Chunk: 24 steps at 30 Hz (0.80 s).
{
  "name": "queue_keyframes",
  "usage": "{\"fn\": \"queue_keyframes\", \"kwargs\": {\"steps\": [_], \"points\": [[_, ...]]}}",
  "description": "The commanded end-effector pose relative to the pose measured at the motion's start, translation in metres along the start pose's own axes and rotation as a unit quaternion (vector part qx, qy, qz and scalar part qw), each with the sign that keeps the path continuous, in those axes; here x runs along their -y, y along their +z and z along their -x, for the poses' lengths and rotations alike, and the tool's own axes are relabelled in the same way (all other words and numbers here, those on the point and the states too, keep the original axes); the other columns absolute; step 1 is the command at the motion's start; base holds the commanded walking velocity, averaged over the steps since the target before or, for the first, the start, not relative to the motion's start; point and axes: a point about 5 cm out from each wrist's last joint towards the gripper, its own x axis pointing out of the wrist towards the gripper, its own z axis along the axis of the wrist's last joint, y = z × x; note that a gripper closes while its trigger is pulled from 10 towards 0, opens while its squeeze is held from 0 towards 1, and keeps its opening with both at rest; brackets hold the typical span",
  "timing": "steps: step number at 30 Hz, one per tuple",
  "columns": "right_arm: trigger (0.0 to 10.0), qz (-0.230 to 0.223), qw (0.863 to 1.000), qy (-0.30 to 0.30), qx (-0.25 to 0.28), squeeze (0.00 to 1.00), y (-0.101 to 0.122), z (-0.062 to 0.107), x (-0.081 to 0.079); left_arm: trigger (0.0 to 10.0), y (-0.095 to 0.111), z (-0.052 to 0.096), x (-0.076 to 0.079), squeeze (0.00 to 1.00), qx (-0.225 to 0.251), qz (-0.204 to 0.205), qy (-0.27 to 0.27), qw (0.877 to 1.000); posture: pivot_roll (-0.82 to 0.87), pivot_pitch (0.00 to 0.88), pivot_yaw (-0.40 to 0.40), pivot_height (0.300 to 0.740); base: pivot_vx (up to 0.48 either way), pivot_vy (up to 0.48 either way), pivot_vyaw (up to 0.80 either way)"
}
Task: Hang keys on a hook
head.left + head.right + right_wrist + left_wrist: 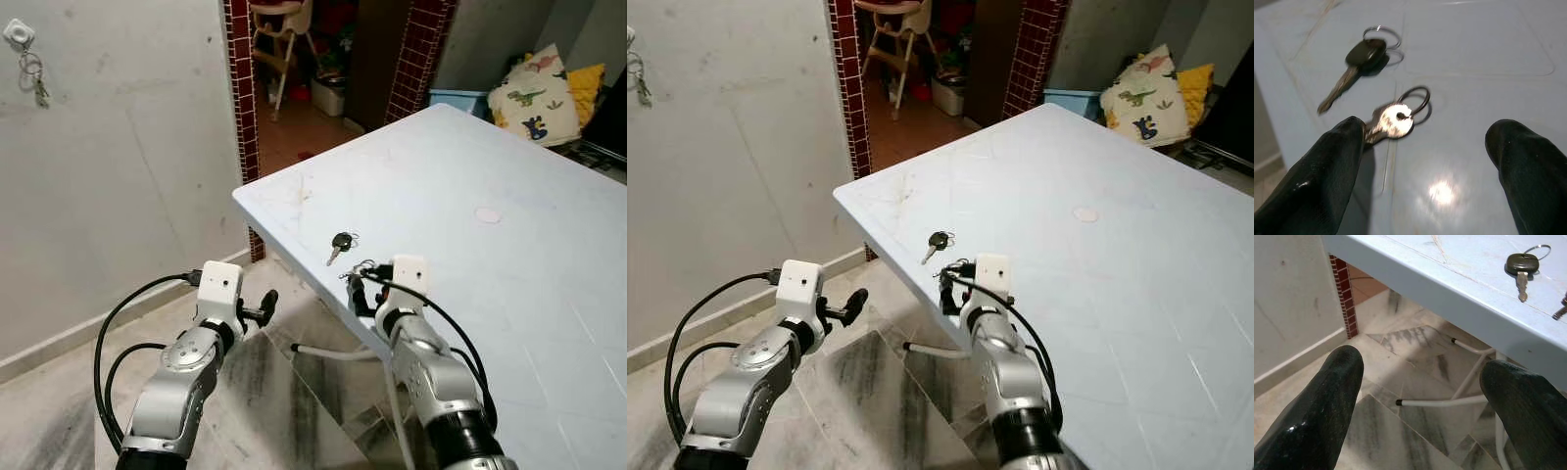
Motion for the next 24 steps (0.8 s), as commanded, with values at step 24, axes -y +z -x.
{"fn": "queue_keyframes", "kwargs": {"steps": [24], "points": [[10.0, 0.004, 0.996, 0.040, 0.085, 0.00, 0.016, 0.009, -0.004, 10.0, 0.030, -0.012, 0.013, 0.00, 0.062, 0.024, -0.013, 0.998, 0.11, 0.000, -0.043, 0.740, 0.000, 0.000, 0.00]]}}
